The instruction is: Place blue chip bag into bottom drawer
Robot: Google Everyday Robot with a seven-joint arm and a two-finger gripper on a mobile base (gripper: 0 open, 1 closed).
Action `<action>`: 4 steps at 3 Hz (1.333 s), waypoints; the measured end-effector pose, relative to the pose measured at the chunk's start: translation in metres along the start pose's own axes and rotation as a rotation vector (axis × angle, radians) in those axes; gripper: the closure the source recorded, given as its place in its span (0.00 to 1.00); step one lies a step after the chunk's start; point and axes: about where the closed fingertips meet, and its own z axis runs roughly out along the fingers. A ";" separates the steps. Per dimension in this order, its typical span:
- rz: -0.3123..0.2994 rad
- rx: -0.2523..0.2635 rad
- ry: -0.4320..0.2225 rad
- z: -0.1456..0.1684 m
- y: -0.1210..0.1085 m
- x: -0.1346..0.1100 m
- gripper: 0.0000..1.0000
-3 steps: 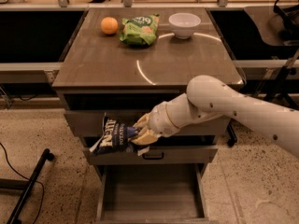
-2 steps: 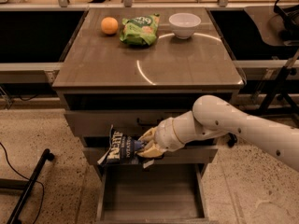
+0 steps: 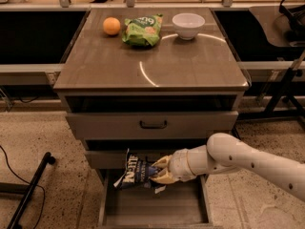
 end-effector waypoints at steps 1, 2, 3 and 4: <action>0.006 0.005 0.008 0.004 -0.001 0.007 1.00; 0.036 0.063 0.089 0.019 -0.007 0.064 1.00; 0.086 0.115 0.131 0.031 -0.011 0.119 1.00; 0.127 0.137 0.150 0.052 -0.015 0.162 1.00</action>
Offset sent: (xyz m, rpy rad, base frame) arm 0.0115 -0.0440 -0.1167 -0.1820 -0.0051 -0.1348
